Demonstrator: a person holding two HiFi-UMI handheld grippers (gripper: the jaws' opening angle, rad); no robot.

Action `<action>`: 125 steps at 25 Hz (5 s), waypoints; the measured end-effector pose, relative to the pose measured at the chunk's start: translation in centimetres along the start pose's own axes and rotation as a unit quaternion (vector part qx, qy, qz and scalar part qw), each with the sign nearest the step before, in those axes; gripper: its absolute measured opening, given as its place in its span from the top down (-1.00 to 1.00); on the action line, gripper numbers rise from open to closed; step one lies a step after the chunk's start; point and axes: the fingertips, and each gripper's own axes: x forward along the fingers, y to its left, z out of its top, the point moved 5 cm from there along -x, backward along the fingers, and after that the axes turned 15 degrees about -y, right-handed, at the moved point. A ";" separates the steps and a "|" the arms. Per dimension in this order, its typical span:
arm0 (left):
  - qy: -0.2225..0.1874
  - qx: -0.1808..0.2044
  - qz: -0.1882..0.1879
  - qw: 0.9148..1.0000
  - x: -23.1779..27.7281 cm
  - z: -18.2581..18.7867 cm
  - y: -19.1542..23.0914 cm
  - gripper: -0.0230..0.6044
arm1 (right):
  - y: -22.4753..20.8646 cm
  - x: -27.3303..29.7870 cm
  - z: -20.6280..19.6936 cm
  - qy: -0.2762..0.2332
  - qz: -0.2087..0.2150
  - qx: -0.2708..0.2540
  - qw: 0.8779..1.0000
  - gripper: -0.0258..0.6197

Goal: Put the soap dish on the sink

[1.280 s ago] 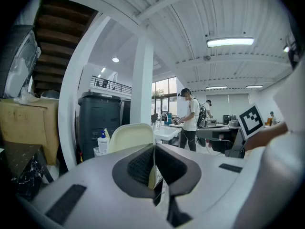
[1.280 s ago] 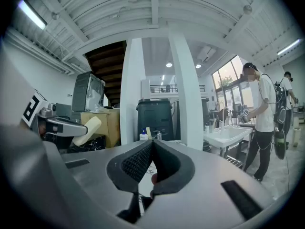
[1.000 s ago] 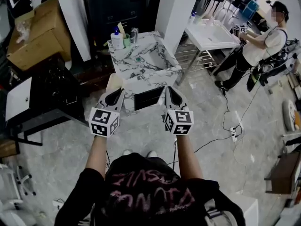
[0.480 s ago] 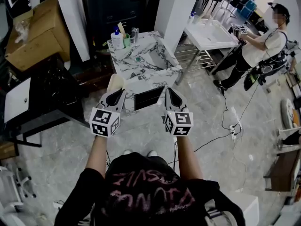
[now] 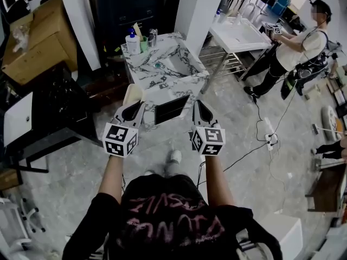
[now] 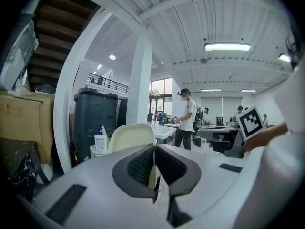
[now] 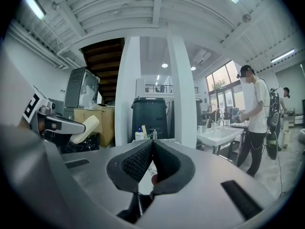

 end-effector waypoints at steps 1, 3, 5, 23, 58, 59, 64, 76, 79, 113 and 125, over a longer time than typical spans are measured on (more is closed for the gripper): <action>-0.001 0.001 -0.001 1.000 0.2 0.0 0.1 0.86 | -0.1 0.1 0.0 -0.002 -0.001 -0.001 1.000 0.87; 0.000 0.001 -0.003 1.000 0.4 -0.1 0.1 0.86 | -0.3 0.4 0.0 -0.003 -0.003 -0.002 1.000 0.87; -0.001 -0.001 -0.002 1.000 0.7 -0.3 0.3 0.86 | -0.4 0.7 -0.1 -0.003 -0.003 -0.002 1.000 0.87; 0.030 0.005 0.004 1.000 12.4 -2.9 5.6 0.86 | -7.0 13.3 -3.5 0.009 0.000 0.009 1.000 0.87; 0.109 0.025 0.026 0.993 41.1 -7.4 10.8 0.86 | -24.3 37.9 -10.0 0.037 0.067 0.046 0.996 0.87; 0.110 0.025 0.026 0.993 41.4 -7.5 10.8 0.86 | -24.5 38.0 -9.9 0.034 0.065 0.053 0.996 0.87; 0.110 0.031 0.027 0.993 42.3 -7.4 11.4 0.86 | -24.8 38.7 -10.1 0.035 0.071 0.047 0.996 0.87; 0.111 0.014 0.020 0.994 43.4 -8.0 12.9 0.86 | -23.6 40.8 -9.4 0.046 0.070 0.048 0.995 0.88; 0.114 0.014 0.021 0.993 43.7 -8.4 13.5 0.86 | -23.7 41.3 -10.1 0.047 0.068 0.043 0.996 0.88; 0.255 0.108 -0.090 0.957 57.8 -21.3 21.3 0.85 | -25.2 47.1 -17.5 0.118 0.069 0.016 0.990 0.87; 0.325 0.129 -0.130 0.928 61.0 -26.4 22.8 0.85 | -26.5 48.1 -19.1 0.134 0.054 0.017 0.989 0.87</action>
